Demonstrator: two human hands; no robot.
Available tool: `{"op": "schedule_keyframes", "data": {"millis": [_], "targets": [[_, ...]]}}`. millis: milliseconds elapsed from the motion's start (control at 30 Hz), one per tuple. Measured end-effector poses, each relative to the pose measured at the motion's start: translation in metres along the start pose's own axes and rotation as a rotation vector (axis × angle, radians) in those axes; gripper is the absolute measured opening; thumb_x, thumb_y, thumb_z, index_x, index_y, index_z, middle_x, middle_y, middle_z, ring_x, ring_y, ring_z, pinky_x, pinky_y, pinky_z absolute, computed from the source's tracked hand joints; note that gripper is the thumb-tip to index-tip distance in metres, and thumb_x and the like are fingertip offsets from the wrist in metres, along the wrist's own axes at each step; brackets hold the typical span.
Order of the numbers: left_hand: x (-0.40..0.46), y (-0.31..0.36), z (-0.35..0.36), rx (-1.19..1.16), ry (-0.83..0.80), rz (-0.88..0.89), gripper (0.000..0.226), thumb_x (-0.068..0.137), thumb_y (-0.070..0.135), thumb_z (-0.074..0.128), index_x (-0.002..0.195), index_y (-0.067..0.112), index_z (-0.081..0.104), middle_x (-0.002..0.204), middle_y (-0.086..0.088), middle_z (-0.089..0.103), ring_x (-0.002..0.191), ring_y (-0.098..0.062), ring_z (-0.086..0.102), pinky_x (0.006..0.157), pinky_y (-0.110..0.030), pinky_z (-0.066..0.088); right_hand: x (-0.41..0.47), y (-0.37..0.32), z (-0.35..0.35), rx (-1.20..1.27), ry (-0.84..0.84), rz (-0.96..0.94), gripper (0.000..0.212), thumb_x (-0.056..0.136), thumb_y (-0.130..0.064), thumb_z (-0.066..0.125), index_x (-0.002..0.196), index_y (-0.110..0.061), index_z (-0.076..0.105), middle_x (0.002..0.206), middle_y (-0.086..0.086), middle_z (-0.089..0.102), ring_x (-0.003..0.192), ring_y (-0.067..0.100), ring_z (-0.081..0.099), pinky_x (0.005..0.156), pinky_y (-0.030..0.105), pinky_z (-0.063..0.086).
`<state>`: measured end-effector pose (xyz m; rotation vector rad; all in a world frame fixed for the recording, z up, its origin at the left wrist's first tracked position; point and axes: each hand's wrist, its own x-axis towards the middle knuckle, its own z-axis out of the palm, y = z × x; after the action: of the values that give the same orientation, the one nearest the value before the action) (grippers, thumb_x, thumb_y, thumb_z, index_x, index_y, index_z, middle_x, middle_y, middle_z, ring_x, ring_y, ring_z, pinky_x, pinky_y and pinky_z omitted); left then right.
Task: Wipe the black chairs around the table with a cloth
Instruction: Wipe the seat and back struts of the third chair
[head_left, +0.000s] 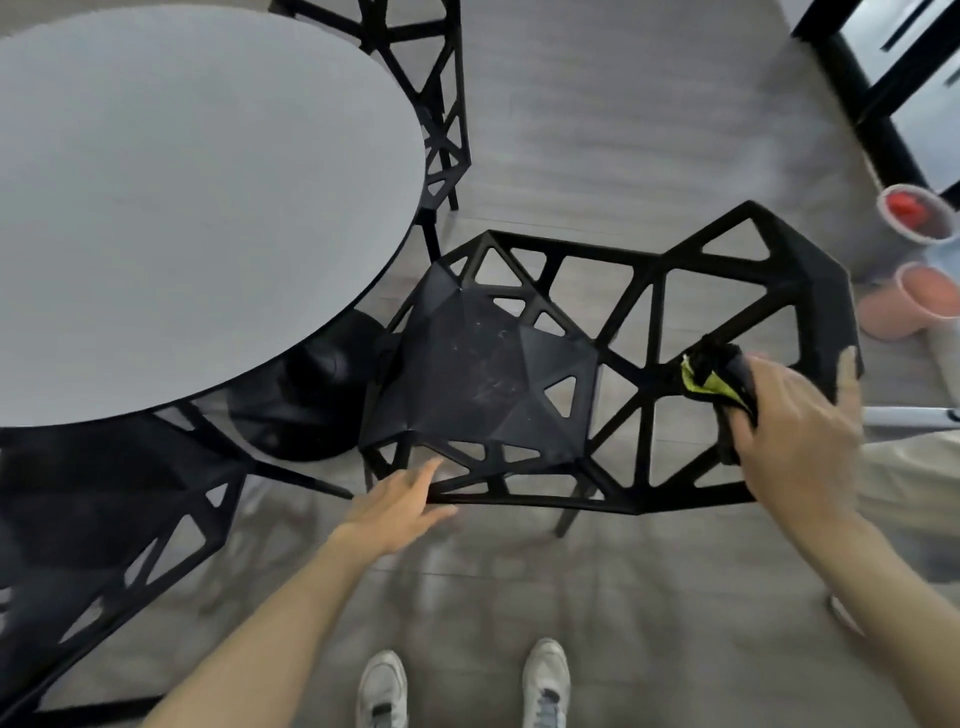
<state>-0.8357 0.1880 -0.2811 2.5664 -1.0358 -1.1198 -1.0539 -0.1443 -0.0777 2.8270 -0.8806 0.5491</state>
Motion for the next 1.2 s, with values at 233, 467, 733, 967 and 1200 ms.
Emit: {"op": "schedule_keyframes", "data": {"millis": [233, 467, 733, 967, 1200], "targets": [[-0.02, 0.016, 0.009, -0.058, -0.177, 0.046, 0.092, 0.091, 0.066, 0.06, 0.157, 0.047, -0.002, 0.142, -0.017, 0.048, 0.133, -0.039, 0.05, 0.11, -0.048, 0.041, -0.029, -0.024, 0.018, -0.182, -0.314, -0.208, 0.027, 0.085, -0.01, 0.075, 0.11, -0.021, 0.072, 0.089, 0.002, 0.075, 0.083, 0.023, 0.073, 0.12, 0.05, 0.032], [-0.052, 0.033, 0.055, -0.07, -0.289, 0.104, 0.084, 0.101, 0.06, 0.049, 0.158, 0.05, -0.012, 0.134, -0.015, 0.058, 0.124, -0.038, 0.055, 0.105, -0.051, 0.046, -0.148, -0.083, 0.082, 0.076, -0.411, -0.049, 0.034, 0.079, -0.002, 0.077, 0.106, -0.02, 0.068, 0.092, -0.002, 0.074, 0.087, 0.023, 0.073, 0.089, 0.045, 0.053], [-0.014, -0.014, 0.032, -0.217, 0.243, 0.058, 0.04, 0.104, 0.034, 0.056, 0.144, 0.032, 0.051, 0.128, 0.01, 0.061, 0.124, -0.016, 0.057, 0.101, -0.039, 0.049, -0.18, -0.131, 0.114, 0.119, -0.192, -0.022, 0.021, 0.091, -0.016, 0.068, 0.112, -0.013, 0.068, 0.107, 0.001, 0.073, 0.096, 0.024, 0.071, 0.091, 0.043, 0.049], [0.071, -0.061, 0.022, -0.625, 0.619, -0.283, 0.069, 0.102, 0.048, 0.058, 0.156, 0.013, 0.035, 0.158, -0.014, 0.04, 0.144, -0.034, 0.041, 0.116, -0.049, 0.039, -0.194, -0.129, 0.139, 0.06, 0.026, -0.053, 0.032, 0.083, -0.018, 0.056, 0.11, -0.012, 0.072, 0.094, -0.002, 0.072, 0.084, 0.024, 0.071, 0.082, 0.04, 0.052], [0.096, -0.074, 0.015, -1.656, 0.581, -0.285, 0.052, 0.088, 0.068, 0.067, 0.101, 0.018, 0.069, 0.097, -0.005, 0.073, 0.086, -0.027, 0.07, 0.081, -0.04, 0.059, -0.21, -0.161, 0.15, -0.014, 0.084, -0.045, 0.019, 0.076, -0.012, 0.074, 0.091, -0.021, 0.064, 0.076, -0.002, 0.062, 0.075, 0.028, 0.065, 0.087, 0.042, 0.045]]}}
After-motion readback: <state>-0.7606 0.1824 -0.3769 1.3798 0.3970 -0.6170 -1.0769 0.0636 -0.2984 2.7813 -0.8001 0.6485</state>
